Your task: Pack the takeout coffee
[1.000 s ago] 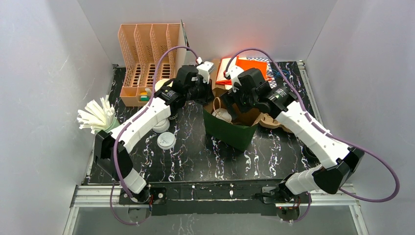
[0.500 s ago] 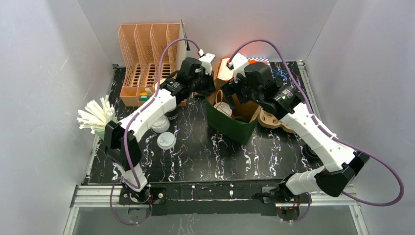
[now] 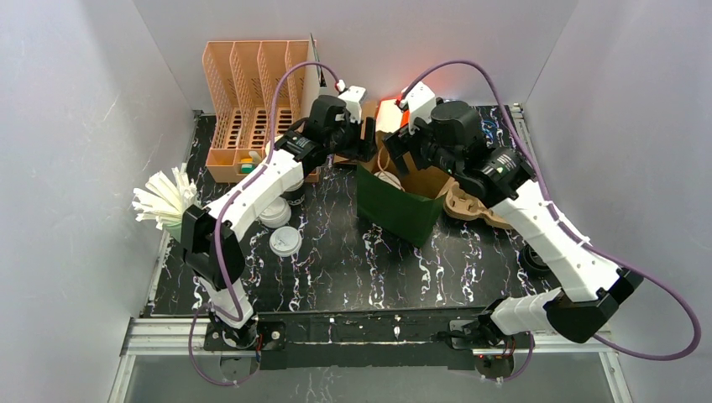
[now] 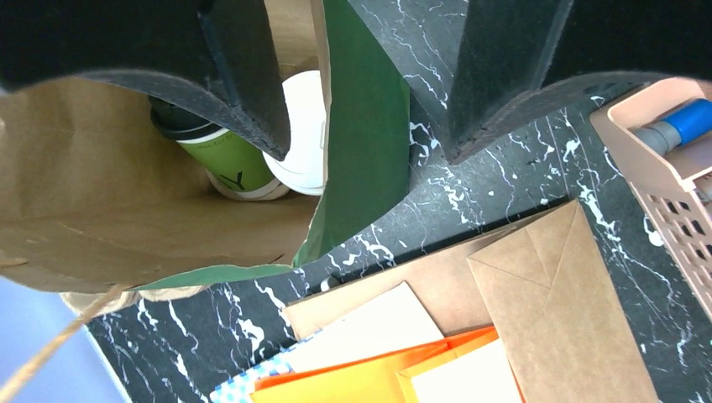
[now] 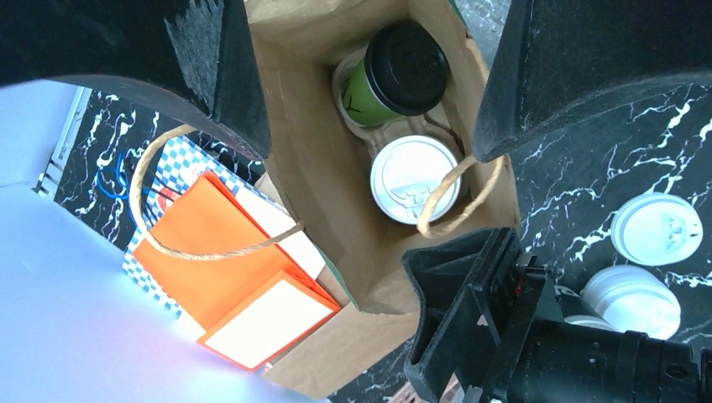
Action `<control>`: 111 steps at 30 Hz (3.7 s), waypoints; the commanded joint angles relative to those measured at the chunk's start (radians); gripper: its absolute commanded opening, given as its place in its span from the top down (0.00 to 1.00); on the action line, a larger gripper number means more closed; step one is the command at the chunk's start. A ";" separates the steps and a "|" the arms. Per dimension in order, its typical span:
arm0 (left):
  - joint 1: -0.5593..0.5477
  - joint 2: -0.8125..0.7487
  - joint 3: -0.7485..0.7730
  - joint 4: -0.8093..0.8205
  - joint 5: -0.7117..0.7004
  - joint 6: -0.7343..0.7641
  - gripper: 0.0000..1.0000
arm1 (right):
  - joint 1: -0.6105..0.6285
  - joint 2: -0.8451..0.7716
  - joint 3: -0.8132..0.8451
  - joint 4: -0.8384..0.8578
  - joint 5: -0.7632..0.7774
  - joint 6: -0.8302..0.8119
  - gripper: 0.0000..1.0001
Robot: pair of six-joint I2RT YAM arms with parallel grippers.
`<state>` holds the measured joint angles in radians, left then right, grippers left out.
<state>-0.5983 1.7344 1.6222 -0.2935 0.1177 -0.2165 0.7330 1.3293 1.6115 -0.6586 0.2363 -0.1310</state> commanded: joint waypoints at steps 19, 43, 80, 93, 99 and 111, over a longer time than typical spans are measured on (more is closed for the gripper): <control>0.008 -0.396 0.239 -0.775 -0.933 -0.240 0.09 | -0.002 -0.133 -0.001 0.113 -0.053 0.081 0.02; 0.646 -0.293 -0.065 -0.557 -0.989 -0.240 0.02 | -0.002 0.010 0.077 -0.154 -0.297 0.393 0.07; 0.675 -0.219 0.042 -0.599 -1.033 -0.441 1.00 | -0.003 0.121 0.139 -0.191 -0.357 0.338 0.07; 0.674 -0.490 0.147 -0.479 -0.926 -0.582 1.00 | -0.003 0.115 0.118 -0.154 -0.374 0.346 0.07; 0.675 -0.779 -0.029 -0.084 -0.800 -0.642 1.00 | -0.003 0.116 0.136 -0.147 -0.373 0.347 0.08; 0.674 -0.748 0.093 -0.010 -0.311 -0.742 1.00 | -0.003 0.055 0.128 -0.046 -0.313 0.346 0.06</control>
<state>0.0708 0.9070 1.6985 -0.3344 -0.4778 -0.8787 0.7334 1.4467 1.7199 -0.7963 -0.1188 0.2211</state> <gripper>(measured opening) 0.007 0.931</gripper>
